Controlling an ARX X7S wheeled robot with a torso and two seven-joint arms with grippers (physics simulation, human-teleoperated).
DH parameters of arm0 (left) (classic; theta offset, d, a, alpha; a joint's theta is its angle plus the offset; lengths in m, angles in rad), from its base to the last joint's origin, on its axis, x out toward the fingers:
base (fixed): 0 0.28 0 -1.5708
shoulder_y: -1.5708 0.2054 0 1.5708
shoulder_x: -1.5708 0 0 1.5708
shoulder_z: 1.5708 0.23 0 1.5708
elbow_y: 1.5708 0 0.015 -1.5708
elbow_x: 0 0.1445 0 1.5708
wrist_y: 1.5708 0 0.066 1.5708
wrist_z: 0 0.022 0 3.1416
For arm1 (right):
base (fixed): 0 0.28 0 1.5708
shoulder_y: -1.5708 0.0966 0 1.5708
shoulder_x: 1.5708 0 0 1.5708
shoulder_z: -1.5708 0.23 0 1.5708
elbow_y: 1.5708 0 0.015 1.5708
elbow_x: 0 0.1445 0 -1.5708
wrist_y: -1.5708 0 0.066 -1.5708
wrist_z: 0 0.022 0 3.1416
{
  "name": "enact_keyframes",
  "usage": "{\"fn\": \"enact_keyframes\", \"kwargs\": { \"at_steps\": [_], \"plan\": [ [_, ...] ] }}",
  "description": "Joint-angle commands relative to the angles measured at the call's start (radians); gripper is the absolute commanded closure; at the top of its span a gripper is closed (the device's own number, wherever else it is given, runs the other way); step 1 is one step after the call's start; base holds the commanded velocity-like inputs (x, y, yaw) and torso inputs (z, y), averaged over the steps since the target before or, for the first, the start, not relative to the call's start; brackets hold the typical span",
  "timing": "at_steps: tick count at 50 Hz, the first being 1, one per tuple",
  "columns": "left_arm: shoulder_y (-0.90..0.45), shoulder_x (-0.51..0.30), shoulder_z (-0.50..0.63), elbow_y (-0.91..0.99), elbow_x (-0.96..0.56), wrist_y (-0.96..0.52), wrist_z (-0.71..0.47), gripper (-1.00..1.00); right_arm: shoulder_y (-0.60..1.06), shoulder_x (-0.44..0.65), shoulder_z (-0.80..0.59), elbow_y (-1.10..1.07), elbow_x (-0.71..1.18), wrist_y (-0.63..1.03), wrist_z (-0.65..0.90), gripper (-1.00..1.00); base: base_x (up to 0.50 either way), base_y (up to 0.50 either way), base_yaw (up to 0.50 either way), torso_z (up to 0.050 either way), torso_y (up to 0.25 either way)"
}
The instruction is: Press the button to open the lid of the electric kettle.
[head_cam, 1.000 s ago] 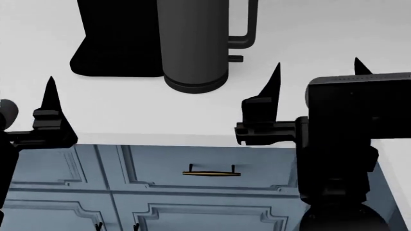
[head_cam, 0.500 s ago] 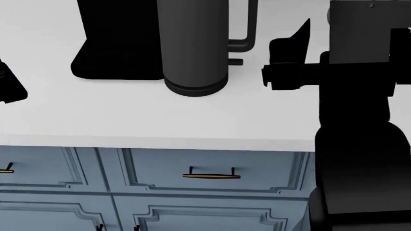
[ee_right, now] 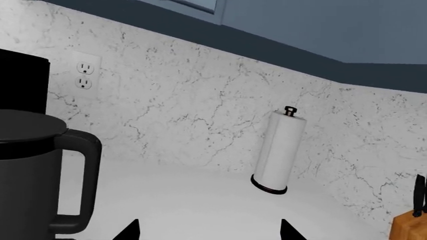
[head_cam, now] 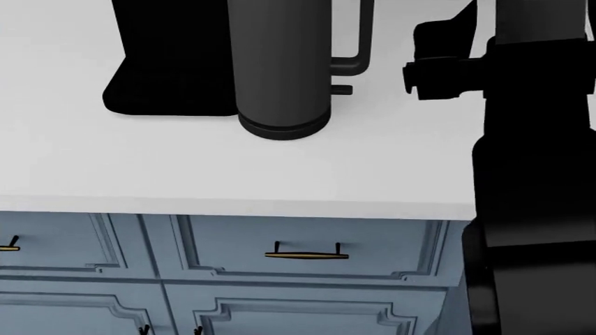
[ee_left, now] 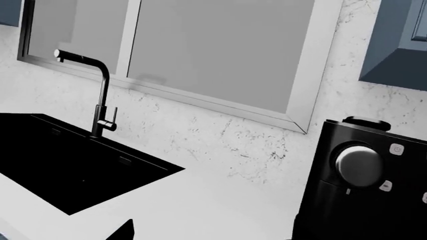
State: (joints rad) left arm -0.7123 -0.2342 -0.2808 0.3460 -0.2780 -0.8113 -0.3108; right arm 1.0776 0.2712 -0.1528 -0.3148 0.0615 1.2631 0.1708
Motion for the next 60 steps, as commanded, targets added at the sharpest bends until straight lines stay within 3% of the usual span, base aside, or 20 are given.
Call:
{"fn": "enact_keyframes", "kwargs": {
  "at_steps": [1, 9, 18, 28, 33, 46, 60],
  "plan": [
    [0.008, 0.02, -0.093, 0.011, 0.058, -0.048, -0.034, -1.0, 0.018, -0.005, -0.017, 0.036, -0.032, -0.022, -0.045, -1.0, 0.42, 0.0, 0.0, 0.05, 0.0],
    [0.013, 0.019, -0.086, 0.011, 0.064, -0.035, -0.043, -1.0, -0.017, -0.009, 0.001, 0.048, -0.028, -0.031, -0.037, -1.0, 0.5, 0.0, 0.0, 0.025, 0.0],
    [0.042, 0.069, -0.217, 0.082, 0.011, 0.012, -0.07, -1.0, -0.034, -0.018, 0.033, 0.037, -0.011, -0.047, -0.04, -1.0, 0.5, -0.01, 0.0, 0.0, 0.0],
    [0.051, 0.059, -0.302, 0.249, -0.077, -0.075, -0.06, -1.0, -0.046, -0.015, 0.047, 0.058, -0.008, -0.067, -0.037, -1.0, 0.5, -0.11, 0.0, 0.0, 0.0],
    [0.007, 0.038, -0.342, 0.371, -0.141, -0.193, -0.081, -1.0, -0.046, -0.013, 0.051, 0.063, -0.01, -0.062, -0.03, -1.0, 0.5, -0.12, 0.0, 0.0, 0.0],
    [0.003, 0.028, -0.393, 0.417, -0.173, -0.229, -0.089, -1.0, -0.037, -0.005, 0.036, 0.065, -0.014, -0.049, -0.025, -1.0, 0.5, -0.12, 0.0, 0.0, 0.0],
    [-0.002, 0.017, -0.547, 0.533, -0.275, -0.341, -0.092, -1.0, -0.008, 0.0, 0.031, 0.057, -0.012, 0.006, -0.022, -1.0, 0.5, -0.12, 0.0, 0.0, 0.0]
  ]
}}
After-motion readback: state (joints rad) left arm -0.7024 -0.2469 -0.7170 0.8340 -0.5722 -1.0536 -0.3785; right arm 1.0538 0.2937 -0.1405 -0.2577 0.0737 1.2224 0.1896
